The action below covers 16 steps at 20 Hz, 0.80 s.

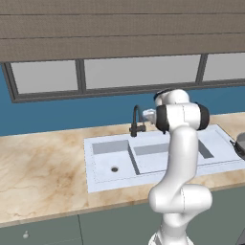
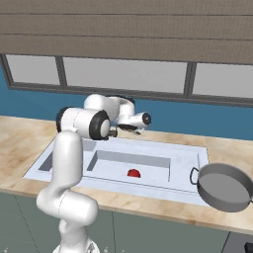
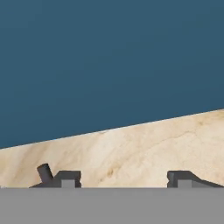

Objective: Dump the onion from the pot into the sink. Then turn on the water and wash the onion. Then turn off the water and put the onion back in the pot.

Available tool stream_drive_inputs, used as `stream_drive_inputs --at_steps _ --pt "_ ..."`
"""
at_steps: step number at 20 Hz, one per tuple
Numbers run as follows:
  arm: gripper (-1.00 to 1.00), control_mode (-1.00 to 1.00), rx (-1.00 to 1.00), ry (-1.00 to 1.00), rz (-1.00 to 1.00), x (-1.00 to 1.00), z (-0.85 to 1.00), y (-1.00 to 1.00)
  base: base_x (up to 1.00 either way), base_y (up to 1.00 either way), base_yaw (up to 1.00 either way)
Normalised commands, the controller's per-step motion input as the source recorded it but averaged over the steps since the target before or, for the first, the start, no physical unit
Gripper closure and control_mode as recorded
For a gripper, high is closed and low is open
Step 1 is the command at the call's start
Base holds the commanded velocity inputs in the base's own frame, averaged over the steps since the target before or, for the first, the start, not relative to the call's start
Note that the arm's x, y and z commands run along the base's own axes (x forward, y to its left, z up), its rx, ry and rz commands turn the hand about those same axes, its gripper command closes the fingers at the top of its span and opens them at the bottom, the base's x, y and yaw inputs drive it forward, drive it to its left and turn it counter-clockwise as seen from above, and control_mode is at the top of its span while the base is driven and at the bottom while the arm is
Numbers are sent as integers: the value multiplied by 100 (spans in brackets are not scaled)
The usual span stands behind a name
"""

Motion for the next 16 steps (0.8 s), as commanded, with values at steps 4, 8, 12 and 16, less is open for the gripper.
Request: stream_drive_inputs --at_steps 4,8,12,16 --pt "-100 -100 -14 -8 -6 -61 65 -62 0 0 0" --pt "-100 -100 -15 -6 -4 -90 60 -66 0 0 0" --pt "-100 -100 -14 -3 -2 -100 80 -48 0 0 0" --pt "-100 -100 -8 0 -3 -100 100 -28 0 0 0"
